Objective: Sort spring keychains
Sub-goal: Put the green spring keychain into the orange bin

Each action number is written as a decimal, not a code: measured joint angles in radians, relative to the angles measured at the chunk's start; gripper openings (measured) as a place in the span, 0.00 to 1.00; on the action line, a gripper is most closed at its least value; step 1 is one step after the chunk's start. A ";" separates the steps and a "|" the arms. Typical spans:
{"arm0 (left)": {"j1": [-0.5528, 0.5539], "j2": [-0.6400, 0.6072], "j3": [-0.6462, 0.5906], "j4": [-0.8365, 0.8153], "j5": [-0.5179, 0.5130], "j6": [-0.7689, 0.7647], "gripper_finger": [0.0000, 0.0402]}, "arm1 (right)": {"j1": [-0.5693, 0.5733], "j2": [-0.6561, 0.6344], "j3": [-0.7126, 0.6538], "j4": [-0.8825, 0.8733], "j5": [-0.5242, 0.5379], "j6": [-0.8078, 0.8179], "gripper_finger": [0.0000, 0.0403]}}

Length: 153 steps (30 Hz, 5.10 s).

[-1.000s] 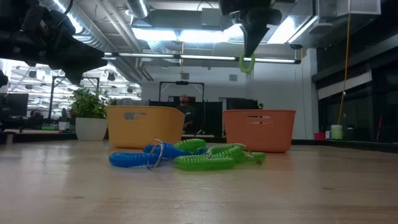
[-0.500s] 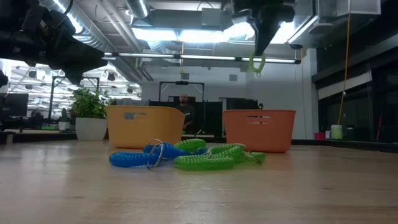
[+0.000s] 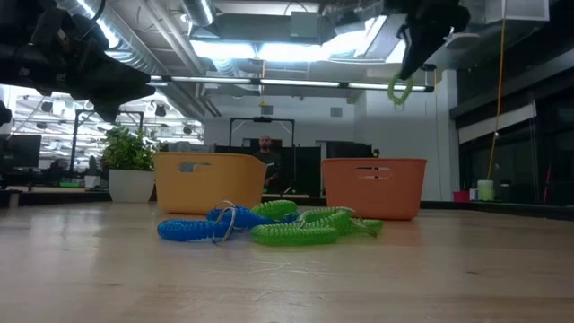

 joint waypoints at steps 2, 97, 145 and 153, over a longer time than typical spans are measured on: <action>0.000 0.000 0.000 0.000 0.000 0.000 0.31 | -0.016 -0.012 -0.032 0.054 -0.022 -0.001 0.10; 0.000 0.000 0.000 0.000 0.000 0.000 0.31 | 0.533 0.003 -0.486 0.879 -0.421 -0.059 0.38; 0.000 0.000 0.000 0.000 0.000 0.000 0.31 | 0.377 0.525 -0.485 1.173 -0.476 -0.217 0.38; 0.000 0.000 0.000 0.000 0.000 0.000 0.31 | 0.342 0.537 -0.479 1.173 -0.541 -0.218 0.33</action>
